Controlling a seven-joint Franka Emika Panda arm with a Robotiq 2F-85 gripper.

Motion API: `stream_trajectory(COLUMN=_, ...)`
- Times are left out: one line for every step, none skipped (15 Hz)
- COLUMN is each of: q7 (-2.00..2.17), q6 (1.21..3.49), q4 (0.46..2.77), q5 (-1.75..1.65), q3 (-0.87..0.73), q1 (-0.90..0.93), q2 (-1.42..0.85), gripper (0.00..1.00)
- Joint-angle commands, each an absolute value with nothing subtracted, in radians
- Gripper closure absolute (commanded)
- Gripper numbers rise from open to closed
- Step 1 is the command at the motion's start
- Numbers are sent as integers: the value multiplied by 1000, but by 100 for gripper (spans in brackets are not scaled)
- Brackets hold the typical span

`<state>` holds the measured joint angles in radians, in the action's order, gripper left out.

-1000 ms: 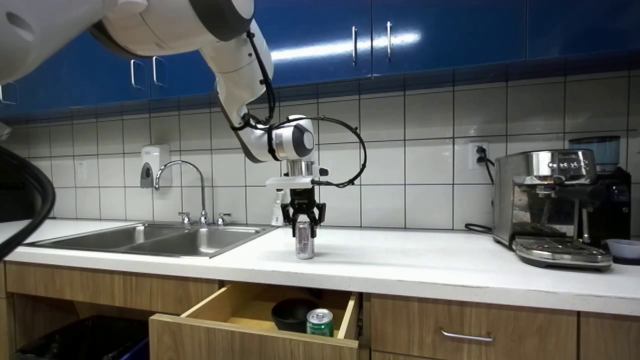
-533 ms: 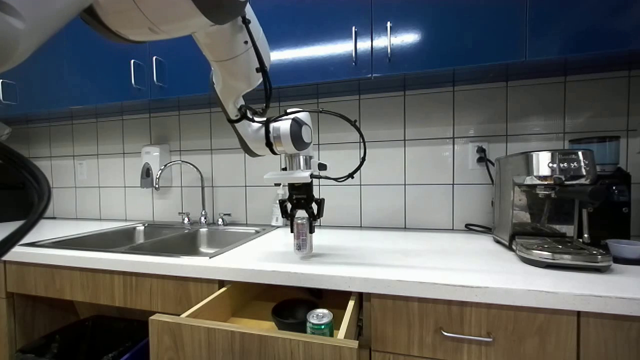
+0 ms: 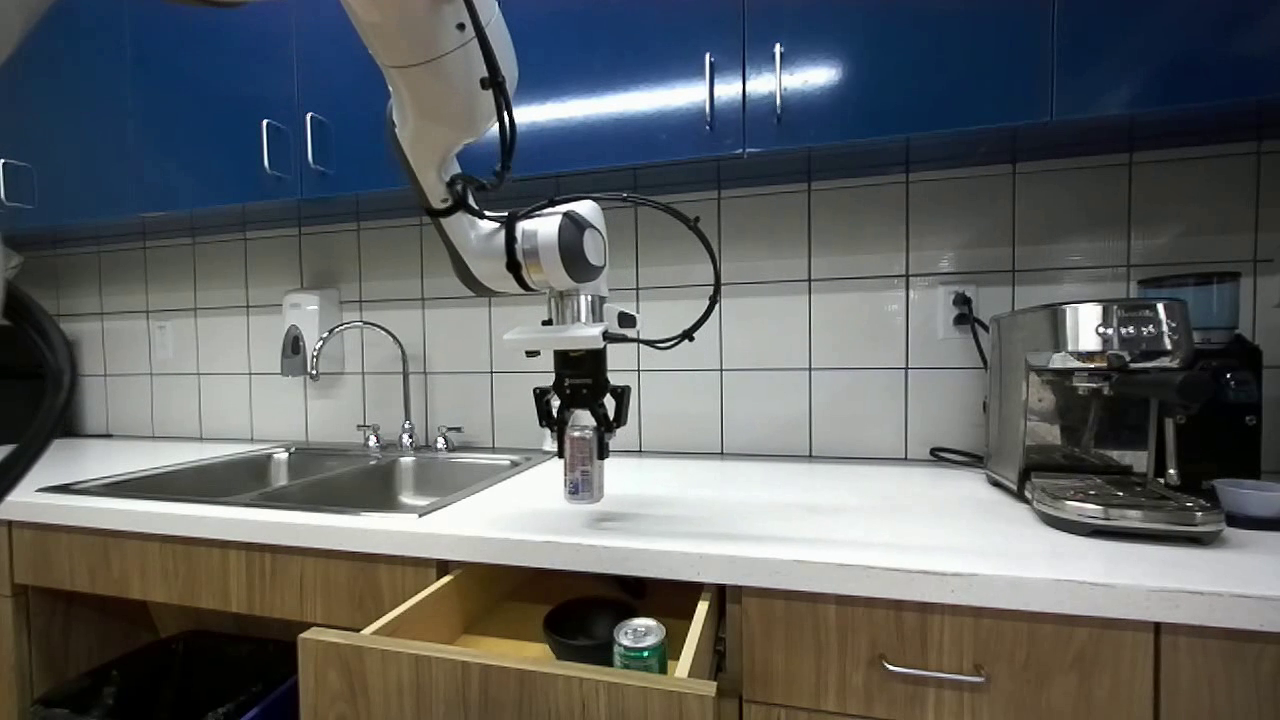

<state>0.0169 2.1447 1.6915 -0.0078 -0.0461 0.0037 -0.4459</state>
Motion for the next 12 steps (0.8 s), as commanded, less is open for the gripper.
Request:
stream_trajectory(q7=-5, q6=2188, q4=1840, q5=-30, q3=-29, q1=9, q2=-330, gripper=62)
stream_trajectory(q7=-8, q6=2194, q4=1865, q5=-29, q3=-25, q1=11, q2=-316, gripper=62)
stream_trajectory(q7=-8, q6=2198, q4=1892, q5=-31, q3=-21, q1=16, q2=-300, gripper=62)
stream_trajectory(q7=-10, q6=2201, q4=1915, q5=-33, q3=-18, q1=20, q2=-285, gripper=62)
stream_trajectory(q7=-8, q6=2208, q4=1937, q5=-37, q3=-16, q1=25, q2=-275, gripper=62)
stream_trajectory(q7=-10, q6=2210, q4=1954, q5=-37, q3=-13, q1=28, q2=-265, gripper=62)
stream_trajectory(q7=-11, q6=2219, q4=1970, q5=-38, q3=-9, q1=30, q2=-260, gripper=62)
stream_trajectory(q7=-14, q6=2227, q4=1988, q5=-39, q3=-6, q1=32, q2=-251, gripper=62)
stream_trajectory(q7=-15, q6=2232, q4=2003, q5=-39, q3=-3, q1=34, q2=-245, gripper=62)
stream_trajectory(q7=-17, q6=2237, q4=2017, q5=-38, q3=1, q1=36, q2=-239, gripper=62)
stream_trajectory(q7=-18, q6=2245, q4=2031, q5=-40, q3=3, q1=37, q2=-234, gripper=62)
stream_trajectory(q7=-22, q6=2252, q4=2046, q5=-36, q3=5, q1=38, q2=-228, gripper=62)
